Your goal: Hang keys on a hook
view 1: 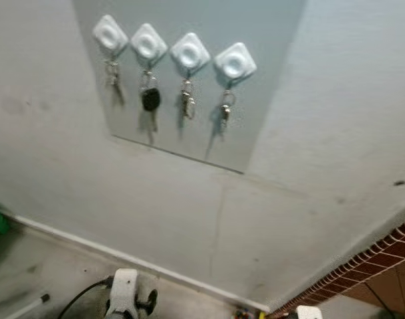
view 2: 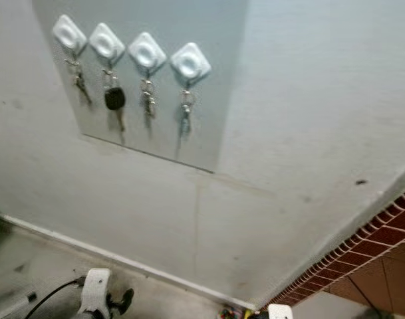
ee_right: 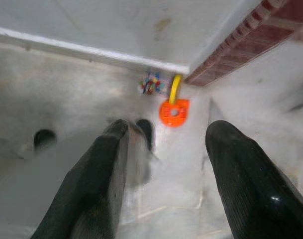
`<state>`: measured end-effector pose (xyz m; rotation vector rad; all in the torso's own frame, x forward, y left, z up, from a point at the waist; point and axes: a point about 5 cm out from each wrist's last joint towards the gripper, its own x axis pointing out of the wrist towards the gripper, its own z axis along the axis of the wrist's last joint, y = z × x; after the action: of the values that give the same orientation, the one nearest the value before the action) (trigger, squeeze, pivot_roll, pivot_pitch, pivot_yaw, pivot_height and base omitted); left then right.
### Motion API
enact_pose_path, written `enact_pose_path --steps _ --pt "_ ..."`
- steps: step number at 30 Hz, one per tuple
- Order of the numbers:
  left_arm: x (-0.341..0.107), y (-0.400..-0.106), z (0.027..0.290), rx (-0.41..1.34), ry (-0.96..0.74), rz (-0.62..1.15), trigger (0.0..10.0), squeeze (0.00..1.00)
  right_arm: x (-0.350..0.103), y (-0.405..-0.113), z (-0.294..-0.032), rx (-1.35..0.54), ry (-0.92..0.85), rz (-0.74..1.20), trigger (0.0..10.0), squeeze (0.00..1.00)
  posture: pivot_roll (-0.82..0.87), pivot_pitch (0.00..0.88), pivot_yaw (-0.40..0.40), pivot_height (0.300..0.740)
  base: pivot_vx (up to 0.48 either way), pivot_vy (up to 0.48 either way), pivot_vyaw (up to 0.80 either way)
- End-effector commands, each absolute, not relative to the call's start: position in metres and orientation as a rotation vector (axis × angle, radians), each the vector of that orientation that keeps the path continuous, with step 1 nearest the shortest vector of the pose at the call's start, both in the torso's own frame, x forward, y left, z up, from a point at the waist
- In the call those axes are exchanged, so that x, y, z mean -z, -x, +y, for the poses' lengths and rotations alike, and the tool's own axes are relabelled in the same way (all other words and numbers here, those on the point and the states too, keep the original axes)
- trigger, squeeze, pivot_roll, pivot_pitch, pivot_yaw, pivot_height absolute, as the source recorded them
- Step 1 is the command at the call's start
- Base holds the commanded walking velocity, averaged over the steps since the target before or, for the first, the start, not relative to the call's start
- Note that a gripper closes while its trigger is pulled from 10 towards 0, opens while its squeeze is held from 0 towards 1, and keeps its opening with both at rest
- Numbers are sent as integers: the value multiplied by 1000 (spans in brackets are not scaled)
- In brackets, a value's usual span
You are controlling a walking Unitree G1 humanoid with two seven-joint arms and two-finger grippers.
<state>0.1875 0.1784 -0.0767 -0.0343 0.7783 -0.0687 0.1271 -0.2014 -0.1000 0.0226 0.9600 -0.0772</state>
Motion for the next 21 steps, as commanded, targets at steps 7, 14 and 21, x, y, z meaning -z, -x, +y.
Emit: enact_pose_path --steps 7,14,21 --pt "79 -185 169 88 43 791 10000 0 101 -121 -208 91 -10 977 10000 0 7 64 -21 740 0 256 0" --pt "79 -185 169 93 35 795 10000 0 101 -122 -208 88 -7 974 10000 0 7 63 -22 740 0 0 0" --pt "79 -185 168 96 34 794 10000 0 102 -120 -208 98 -23 989 10000 0 6 59 -22 740 0 0 -188"
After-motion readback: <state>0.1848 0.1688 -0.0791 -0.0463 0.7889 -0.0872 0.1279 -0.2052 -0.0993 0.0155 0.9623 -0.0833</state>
